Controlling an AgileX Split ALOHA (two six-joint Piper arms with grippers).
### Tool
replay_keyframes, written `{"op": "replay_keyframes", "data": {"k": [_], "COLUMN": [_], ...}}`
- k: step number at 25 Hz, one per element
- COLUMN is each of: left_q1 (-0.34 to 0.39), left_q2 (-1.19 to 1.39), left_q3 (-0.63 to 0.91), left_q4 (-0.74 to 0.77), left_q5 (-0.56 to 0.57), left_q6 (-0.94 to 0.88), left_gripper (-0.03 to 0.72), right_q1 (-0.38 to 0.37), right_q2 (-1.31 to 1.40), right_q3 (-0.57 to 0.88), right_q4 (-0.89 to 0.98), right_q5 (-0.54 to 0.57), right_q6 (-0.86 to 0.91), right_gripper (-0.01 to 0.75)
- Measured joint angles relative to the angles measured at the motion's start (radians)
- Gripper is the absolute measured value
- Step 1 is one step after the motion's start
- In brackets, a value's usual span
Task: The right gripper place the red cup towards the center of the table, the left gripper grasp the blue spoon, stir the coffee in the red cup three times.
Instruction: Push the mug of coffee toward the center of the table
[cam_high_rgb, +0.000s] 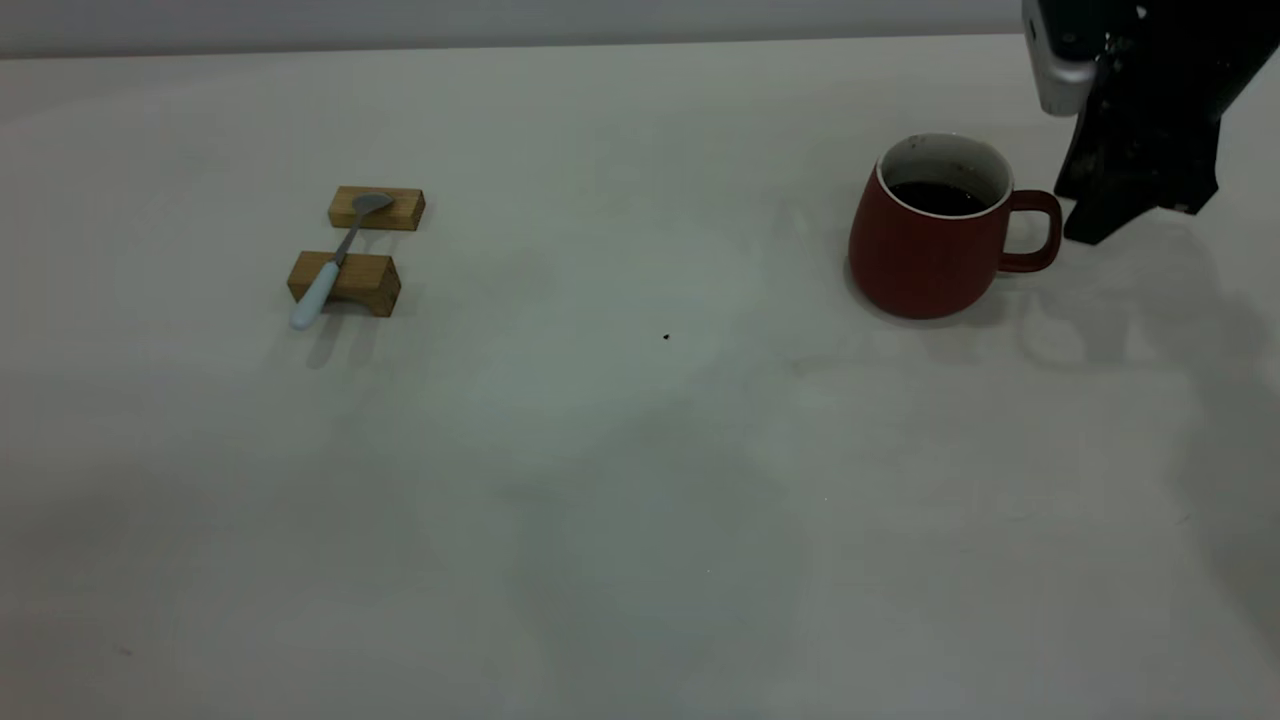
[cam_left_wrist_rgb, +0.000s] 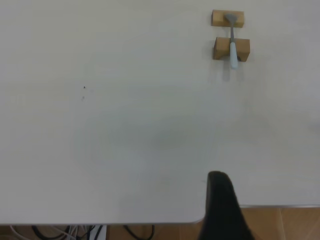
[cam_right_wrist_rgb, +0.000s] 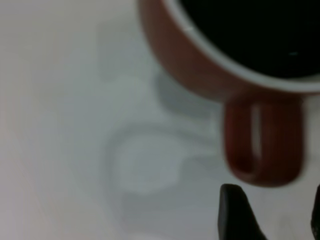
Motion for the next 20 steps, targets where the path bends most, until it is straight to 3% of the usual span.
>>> {"op": "replay_keyframes", "data": {"k": [12, 20], "left_q1": [0.000, 0.000], "left_q2": [0.000, 0.000], "left_q3": [0.000, 0.000], "left_q4": [0.000, 0.000], "left_q5": [0.000, 0.000], "left_q6": [0.000, 0.000], "left_gripper": [0.544, 0.544], "right_q1": [0.004, 0.093], "right_q2": [0.029, 0.030], "right_q3": [-0.001, -0.002], "right_q4": [0.024, 0.020], "right_q5": [-0.048, -0.109], "right_q6": [-0.084, -0.128], "right_gripper": [0.325, 0.307]}}
